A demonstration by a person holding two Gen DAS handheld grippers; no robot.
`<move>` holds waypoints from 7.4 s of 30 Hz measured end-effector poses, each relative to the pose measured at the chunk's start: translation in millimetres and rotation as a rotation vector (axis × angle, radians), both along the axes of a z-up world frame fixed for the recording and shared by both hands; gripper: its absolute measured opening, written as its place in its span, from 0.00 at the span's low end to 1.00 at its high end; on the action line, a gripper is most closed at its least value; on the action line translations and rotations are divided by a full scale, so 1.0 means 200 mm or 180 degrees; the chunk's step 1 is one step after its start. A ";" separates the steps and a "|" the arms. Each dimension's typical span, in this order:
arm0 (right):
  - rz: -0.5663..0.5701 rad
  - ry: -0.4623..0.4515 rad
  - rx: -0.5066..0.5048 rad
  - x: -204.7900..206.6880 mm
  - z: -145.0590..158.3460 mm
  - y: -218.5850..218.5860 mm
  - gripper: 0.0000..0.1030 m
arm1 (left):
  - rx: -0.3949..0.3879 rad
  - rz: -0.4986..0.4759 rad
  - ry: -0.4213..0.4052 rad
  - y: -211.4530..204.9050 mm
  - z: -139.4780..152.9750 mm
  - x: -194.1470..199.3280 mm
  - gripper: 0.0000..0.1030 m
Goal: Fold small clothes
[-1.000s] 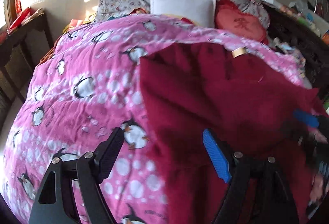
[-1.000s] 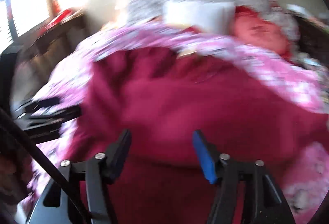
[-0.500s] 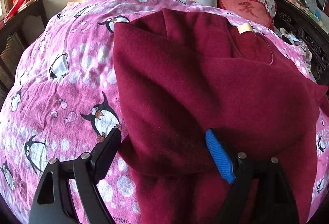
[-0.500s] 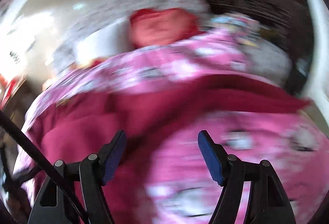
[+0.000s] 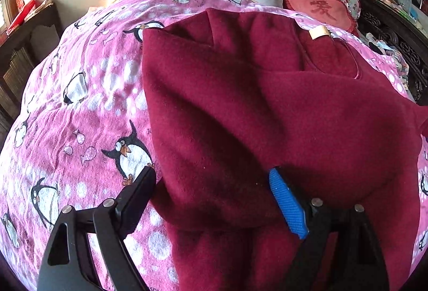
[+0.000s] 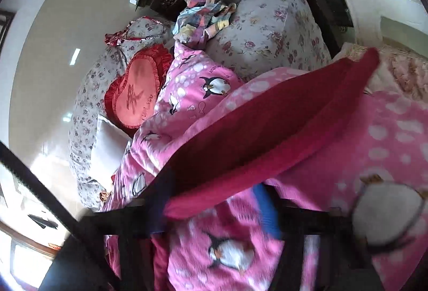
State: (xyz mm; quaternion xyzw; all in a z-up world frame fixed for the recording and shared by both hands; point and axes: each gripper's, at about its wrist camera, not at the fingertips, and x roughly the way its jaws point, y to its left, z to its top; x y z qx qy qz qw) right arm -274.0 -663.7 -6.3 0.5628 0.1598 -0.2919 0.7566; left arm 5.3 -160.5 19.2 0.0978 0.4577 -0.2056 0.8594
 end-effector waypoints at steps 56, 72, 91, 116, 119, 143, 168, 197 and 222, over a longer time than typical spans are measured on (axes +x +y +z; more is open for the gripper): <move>0.2070 0.1062 -0.2114 0.79 0.33 1.00 0.13 | -0.0380 -0.0200 -0.0319 0.10 0.37 0.12 0.11; 0.1899 0.1055 -0.2476 0.67 0.38 1.12 0.26 | -0.0131 0.0054 -0.0283 0.12 0.17 0.25 0.17; 0.2051 0.1403 -0.2552 0.67 0.30 1.30 0.26 | -0.0242 0.0151 -0.0251 0.19 0.22 0.15 0.57; 0.2267 0.1118 -0.1596 -0.29 0.18 1.40 0.72 | -0.0455 -0.0300 0.0162 0.64 0.22 -0.69 0.89; 0.2438 0.0974 -0.1389 -0.35 0.08 1.46 0.72 | -0.0378 -0.0302 0.0202 0.67 0.18 -0.76 0.89; 0.2941 0.0164 -0.0797 -0.71 -0.04 1.63 0.57 | -0.0710 -0.0362 0.0974 0.86 -0.02 -1.06 0.91; 0.2969 -0.0947 -0.1228 -0.63 0.35 1.53 0.09 | -0.0893 -0.0974 0.0576 0.76 0.34 -1.04 0.10; 0.1939 -0.0164 -0.1548 0.85 0.47 0.79 0.75 | -0.1210 -0.0088 0.0518 0.08 0.49 0.65 0.74; 0.2198 0.1230 -0.2010 1.30 0.26 0.94 0.31 | -0.0412 0.0015 0.0241 -0.14 0.21 0.55 0.17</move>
